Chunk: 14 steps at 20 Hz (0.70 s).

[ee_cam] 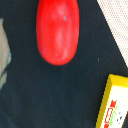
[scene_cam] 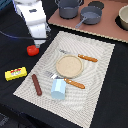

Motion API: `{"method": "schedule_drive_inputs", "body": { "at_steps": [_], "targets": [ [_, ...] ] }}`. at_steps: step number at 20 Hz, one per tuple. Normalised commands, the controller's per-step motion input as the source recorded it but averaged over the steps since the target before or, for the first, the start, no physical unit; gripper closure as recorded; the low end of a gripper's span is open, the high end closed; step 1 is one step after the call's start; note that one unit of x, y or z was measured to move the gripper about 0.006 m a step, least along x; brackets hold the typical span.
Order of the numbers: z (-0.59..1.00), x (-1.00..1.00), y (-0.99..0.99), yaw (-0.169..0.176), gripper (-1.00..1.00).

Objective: Interact with the objects in diverse but meaningful ways.

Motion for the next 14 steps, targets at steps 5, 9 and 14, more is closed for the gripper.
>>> {"method": "schedule_drive_inputs", "body": {
  "at_steps": [5,9,14],
  "targets": [
    [-0.39,-0.18,-0.03,0.045,-1.0],
    [-0.44,-0.28,-0.04,0.042,-1.0],
    [-0.49,-0.42,-0.02,0.047,-1.0]
  ]
}}
